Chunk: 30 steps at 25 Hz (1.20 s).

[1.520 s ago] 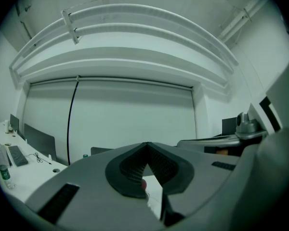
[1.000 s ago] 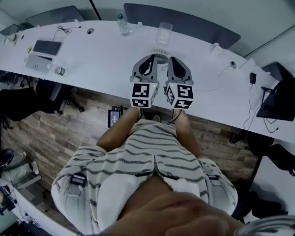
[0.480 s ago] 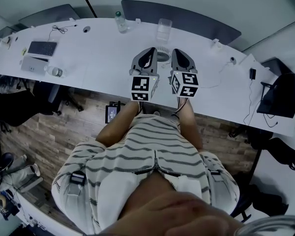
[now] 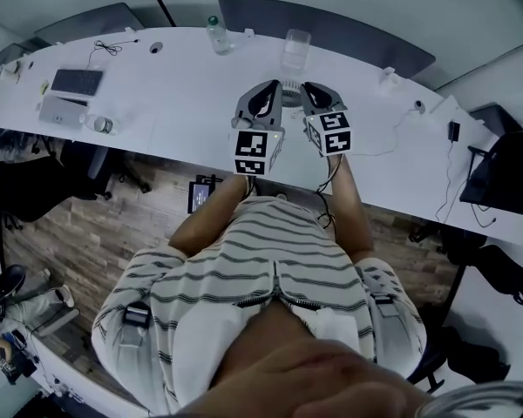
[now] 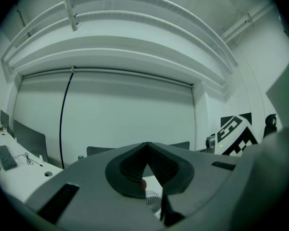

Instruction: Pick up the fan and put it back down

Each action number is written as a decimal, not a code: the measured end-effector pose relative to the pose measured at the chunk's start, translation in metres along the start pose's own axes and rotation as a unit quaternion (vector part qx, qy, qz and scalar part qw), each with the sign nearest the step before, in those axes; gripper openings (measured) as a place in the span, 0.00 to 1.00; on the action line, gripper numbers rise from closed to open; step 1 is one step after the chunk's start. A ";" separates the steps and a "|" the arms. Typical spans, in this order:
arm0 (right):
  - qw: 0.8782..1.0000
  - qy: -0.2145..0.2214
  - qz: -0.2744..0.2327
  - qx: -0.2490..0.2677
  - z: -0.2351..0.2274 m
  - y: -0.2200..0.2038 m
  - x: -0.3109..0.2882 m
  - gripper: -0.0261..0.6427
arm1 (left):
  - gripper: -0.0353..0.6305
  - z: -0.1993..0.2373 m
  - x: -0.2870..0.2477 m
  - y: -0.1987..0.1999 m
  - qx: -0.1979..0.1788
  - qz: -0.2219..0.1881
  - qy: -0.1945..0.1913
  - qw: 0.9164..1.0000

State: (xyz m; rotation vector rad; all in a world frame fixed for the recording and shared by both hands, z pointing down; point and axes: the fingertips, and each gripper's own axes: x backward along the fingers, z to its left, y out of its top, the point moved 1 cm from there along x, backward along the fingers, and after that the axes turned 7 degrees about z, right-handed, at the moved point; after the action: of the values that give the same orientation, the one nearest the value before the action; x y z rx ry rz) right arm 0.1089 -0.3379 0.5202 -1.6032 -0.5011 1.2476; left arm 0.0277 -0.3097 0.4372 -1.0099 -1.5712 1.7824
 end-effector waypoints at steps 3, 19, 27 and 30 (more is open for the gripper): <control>0.998 0.030 0.028 0.041 -0.003 -0.013 -0.014 0.06 | 0.06 0.001 -0.002 0.000 -0.002 0.000 -0.001 1.000; 0.958 0.154 0.148 0.193 -0.013 -0.062 -0.066 0.27 | 0.06 0.012 -0.006 -0.002 -0.001 0.004 0.008 1.000; 0.875 0.204 0.233 0.372 -0.015 -0.096 -0.086 0.32 | 0.06 0.016 -0.005 -0.004 -0.008 0.006 0.014 1.000; 0.860 0.222 0.257 0.381 -0.015 -0.103 -0.094 0.33 | 0.06 0.019 -0.004 -0.005 -0.010 0.008 0.016 1.000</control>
State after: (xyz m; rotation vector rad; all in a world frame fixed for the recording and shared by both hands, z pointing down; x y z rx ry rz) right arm 0.1118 -0.3768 0.6555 -1.2711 0.6951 1.1700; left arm 0.0136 -0.3229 0.4433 -1.0587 -1.5693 1.7566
